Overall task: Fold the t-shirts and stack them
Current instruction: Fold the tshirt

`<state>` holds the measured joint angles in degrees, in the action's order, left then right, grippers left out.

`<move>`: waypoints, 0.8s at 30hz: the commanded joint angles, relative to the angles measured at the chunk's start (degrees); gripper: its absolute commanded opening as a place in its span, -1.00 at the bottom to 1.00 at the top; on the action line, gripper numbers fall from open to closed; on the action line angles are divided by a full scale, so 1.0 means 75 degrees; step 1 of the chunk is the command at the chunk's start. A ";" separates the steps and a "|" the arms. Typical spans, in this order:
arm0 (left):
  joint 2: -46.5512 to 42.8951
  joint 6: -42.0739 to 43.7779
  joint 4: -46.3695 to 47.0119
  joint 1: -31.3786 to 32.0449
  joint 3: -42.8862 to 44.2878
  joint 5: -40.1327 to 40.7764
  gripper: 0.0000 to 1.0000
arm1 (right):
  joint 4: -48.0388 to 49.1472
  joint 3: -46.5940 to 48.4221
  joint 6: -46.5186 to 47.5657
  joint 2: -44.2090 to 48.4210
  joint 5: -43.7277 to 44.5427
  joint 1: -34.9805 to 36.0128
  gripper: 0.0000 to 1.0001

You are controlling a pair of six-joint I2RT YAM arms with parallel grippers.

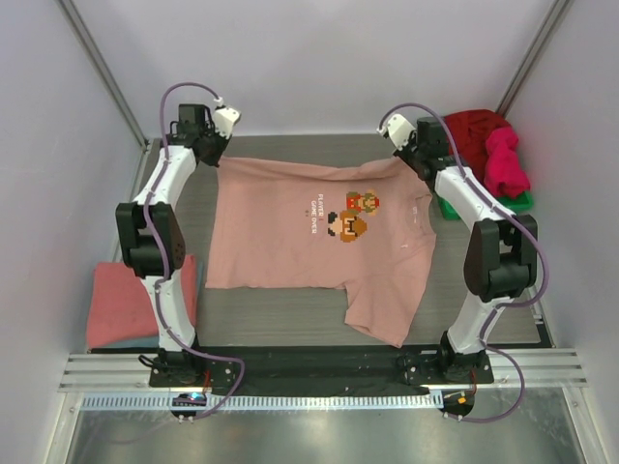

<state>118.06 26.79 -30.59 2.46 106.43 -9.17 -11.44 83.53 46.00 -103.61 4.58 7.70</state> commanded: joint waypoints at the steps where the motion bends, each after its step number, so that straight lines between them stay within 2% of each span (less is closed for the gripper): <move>1: -0.0554 0.0202 -0.0023 -0.0070 -0.0268 -0.0067 -1.00 | -0.0009 -0.0296 -0.0273 0.0736 -0.0118 0.0016 -0.97; 24: -0.0964 0.0635 -0.0058 -0.0152 -0.2401 0.0109 -1.00 | -0.1005 -0.2547 -0.0895 0.2249 -0.0517 0.0555 -0.98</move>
<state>114.13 30.28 -31.57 2.09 89.58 -8.78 -18.35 65.17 40.36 -89.41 1.52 11.22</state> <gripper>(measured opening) 0.003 0.031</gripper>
